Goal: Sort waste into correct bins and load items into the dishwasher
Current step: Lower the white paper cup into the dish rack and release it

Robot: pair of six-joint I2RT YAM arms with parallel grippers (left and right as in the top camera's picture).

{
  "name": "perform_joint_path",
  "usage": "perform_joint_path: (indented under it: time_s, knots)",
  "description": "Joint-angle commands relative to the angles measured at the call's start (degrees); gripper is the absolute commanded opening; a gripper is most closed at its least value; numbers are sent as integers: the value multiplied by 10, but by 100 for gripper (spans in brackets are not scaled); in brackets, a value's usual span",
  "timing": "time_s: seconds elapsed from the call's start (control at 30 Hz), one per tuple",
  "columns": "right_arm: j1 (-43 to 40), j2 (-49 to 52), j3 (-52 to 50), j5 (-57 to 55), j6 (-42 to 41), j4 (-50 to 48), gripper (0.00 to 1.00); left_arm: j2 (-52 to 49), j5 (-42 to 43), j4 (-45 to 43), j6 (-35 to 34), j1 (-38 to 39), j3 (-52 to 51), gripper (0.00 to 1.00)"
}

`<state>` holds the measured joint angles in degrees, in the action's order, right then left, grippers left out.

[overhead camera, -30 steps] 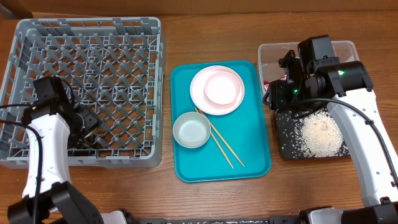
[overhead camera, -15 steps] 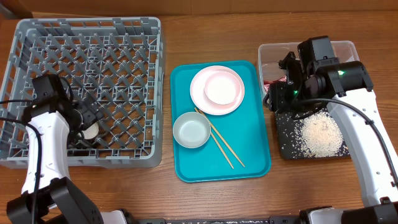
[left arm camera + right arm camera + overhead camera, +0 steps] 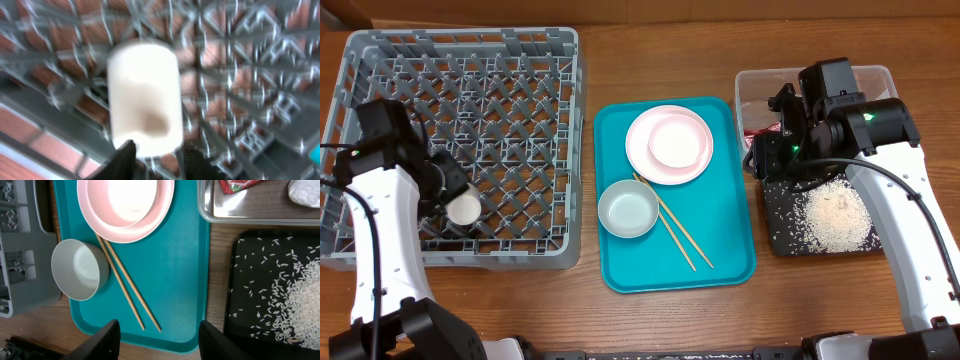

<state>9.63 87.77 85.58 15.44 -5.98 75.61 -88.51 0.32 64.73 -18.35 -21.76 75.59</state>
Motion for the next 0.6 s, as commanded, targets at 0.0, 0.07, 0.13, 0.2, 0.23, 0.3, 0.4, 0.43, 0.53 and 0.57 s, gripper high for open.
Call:
perform_joint_path:
  time_s: [0.0,0.07,0.13,0.2,0.23,0.3,0.4,0.43,0.53,0.57]
  knots:
    - [0,-3,7,-4,1,-3,52,11,25,45,6,26,3,9]
    - [0,-3,7,-4,1,-3,52,11,23,49,6,28,-5,8]
    - [0,-3,7,-4,1,-3,52,11,5,43,6,28,-17,9]
    - [0,-3,7,-4,1,-3,52,10,-20,28,6,27,-29,8]
    - [0,-3,7,-4,1,-3,52,10,-27,21,6,27,-32,9]
    - [0,-3,7,-4,1,-3,52,10,-39,11,6,27,-33,9]
    - [0,-3,7,-4,1,-3,52,10,-44,-9,6,24,-33,10]
    - [0,-3,7,-4,1,-3,52,10,-49,-14,6,23,-33,10]
    - [0,-3,7,-4,1,-2,52,9,-89,-20,6,22,-33,12]
    - [0,-3,7,-4,1,-2,52,8,-97,-23,6,22,-33,13]
